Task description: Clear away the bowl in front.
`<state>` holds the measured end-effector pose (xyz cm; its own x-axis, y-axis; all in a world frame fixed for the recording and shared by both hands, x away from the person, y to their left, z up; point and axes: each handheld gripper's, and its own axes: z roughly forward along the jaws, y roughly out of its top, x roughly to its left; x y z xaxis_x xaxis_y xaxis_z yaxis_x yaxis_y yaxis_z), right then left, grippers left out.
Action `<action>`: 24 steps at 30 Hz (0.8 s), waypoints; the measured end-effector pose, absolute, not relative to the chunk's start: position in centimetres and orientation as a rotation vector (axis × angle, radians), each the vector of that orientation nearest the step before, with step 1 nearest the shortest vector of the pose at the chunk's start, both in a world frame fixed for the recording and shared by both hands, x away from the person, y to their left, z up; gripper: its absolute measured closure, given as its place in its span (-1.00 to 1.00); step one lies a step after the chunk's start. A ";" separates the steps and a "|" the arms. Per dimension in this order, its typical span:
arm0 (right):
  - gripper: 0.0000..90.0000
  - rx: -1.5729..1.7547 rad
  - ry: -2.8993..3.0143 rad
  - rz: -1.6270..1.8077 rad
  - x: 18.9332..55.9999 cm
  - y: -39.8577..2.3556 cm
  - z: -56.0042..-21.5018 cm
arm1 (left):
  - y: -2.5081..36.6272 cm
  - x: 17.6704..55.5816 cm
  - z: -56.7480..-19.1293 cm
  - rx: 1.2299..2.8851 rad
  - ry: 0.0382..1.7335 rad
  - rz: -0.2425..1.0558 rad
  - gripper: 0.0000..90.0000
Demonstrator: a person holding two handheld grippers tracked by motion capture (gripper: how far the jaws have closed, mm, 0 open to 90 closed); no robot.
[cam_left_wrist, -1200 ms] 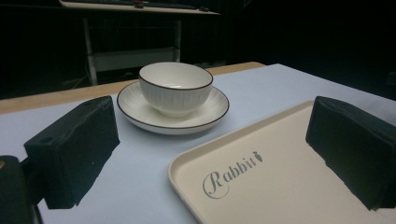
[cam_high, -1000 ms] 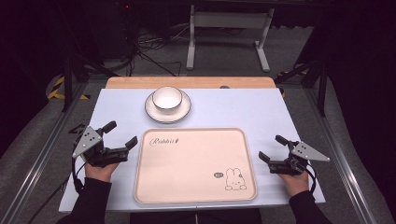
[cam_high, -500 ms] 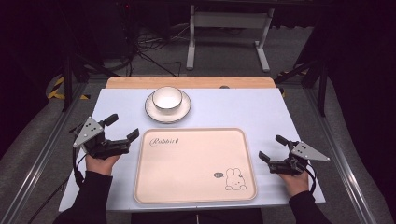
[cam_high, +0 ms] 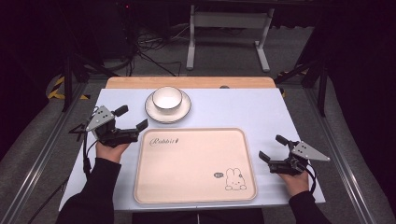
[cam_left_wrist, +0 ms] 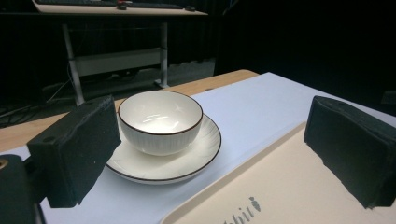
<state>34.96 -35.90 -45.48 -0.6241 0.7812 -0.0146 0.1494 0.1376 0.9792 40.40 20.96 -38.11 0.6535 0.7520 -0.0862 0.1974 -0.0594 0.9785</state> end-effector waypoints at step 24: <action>-1.00 0.883 1.871 1.505 35.0 -35.8 -45.5 | 19.3 46.6 -37.2 1.665 0.806 0.477 -0.90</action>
